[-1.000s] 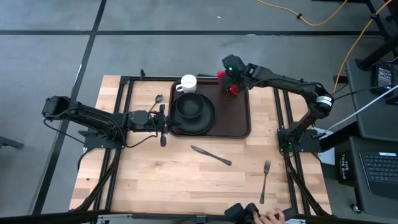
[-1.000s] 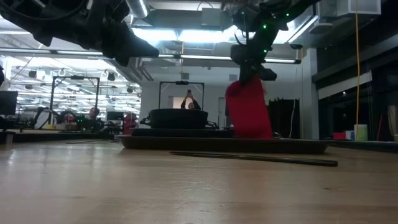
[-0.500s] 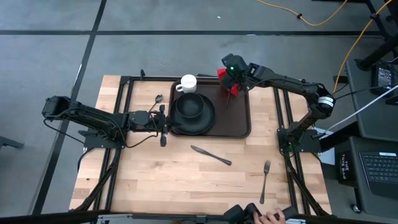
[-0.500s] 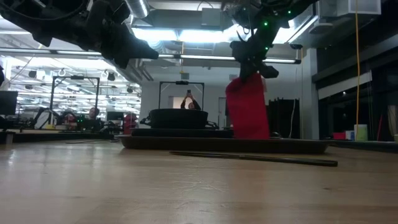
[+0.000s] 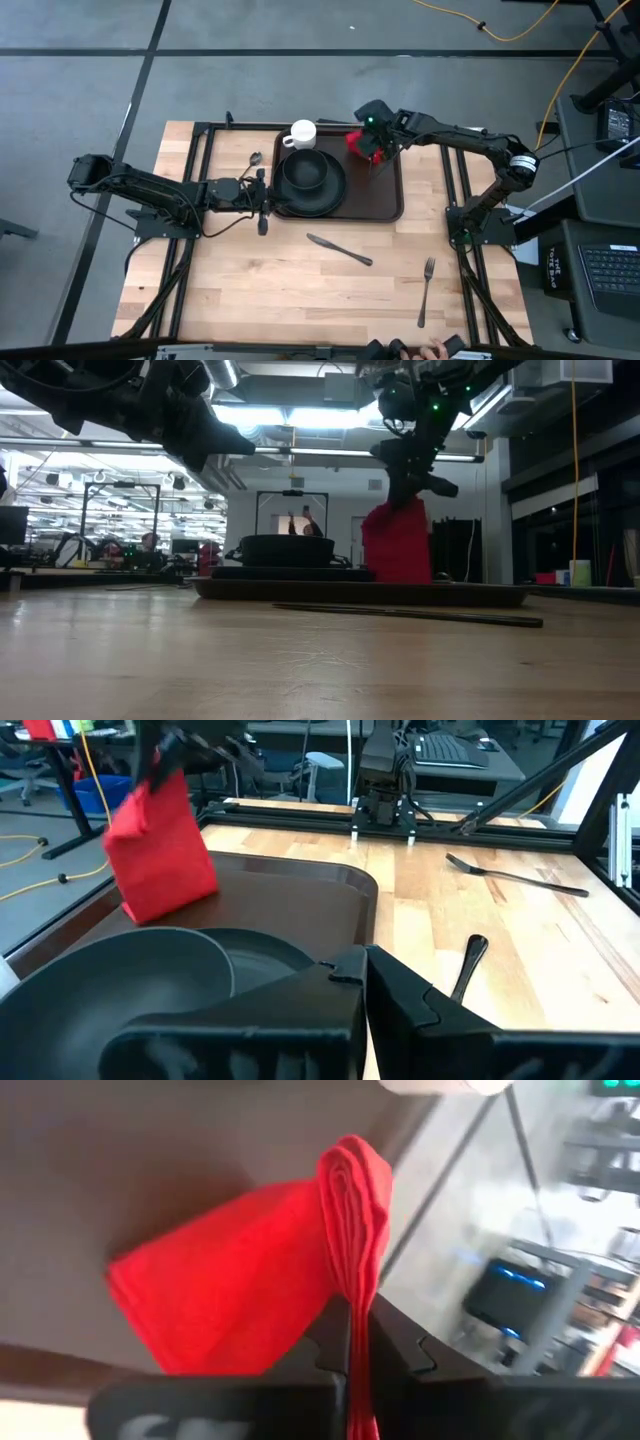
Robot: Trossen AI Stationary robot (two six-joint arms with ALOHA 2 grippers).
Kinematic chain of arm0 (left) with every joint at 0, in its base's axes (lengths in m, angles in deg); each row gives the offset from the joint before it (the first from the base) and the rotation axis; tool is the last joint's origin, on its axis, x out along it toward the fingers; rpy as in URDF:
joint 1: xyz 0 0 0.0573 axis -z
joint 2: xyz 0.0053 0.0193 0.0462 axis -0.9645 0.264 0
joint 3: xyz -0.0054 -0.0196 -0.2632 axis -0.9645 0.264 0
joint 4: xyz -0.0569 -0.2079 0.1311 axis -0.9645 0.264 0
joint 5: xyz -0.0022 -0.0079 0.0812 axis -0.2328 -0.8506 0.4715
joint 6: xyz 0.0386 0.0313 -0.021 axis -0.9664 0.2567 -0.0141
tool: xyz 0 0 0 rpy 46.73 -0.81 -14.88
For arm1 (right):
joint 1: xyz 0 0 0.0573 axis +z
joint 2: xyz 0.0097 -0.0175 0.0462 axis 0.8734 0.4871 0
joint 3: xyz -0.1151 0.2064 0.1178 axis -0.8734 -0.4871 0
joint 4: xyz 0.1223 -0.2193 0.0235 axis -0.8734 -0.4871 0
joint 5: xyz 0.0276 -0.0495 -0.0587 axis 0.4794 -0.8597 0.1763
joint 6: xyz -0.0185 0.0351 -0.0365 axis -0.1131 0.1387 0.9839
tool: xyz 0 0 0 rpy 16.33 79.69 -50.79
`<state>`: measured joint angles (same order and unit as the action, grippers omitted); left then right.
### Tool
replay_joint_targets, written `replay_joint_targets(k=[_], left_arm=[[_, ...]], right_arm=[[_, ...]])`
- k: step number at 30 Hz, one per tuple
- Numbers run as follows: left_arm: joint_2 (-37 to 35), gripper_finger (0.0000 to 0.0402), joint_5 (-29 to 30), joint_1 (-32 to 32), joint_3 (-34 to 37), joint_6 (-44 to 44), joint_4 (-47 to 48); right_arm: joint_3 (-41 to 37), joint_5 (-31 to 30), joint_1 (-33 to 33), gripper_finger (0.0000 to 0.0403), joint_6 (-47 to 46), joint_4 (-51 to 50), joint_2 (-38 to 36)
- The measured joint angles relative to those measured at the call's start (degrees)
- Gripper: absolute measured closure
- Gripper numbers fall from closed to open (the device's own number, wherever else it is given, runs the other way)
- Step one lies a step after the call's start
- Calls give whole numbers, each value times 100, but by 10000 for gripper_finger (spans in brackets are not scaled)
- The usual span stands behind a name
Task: Set up tray
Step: Put the red napkin on the brown serving tray
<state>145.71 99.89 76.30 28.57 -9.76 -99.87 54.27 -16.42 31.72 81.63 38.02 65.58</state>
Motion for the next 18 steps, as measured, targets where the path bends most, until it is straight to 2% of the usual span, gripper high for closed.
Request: replay_joint_targets(k=[6, 12, 18], left_arm=[[0, 398, 0, 0, 0, -9, 0], [0, 399, -2, 0, 0, -12, 0], [0, 400, -2, 0, 0, -12, 2]], right_arm=[[-286, 13, 241, 386, -230, -103, 0], [-458, -318, 436, 386, -699, -347, 0], [-714, -335, 664, 386, -899, -398, 0]])
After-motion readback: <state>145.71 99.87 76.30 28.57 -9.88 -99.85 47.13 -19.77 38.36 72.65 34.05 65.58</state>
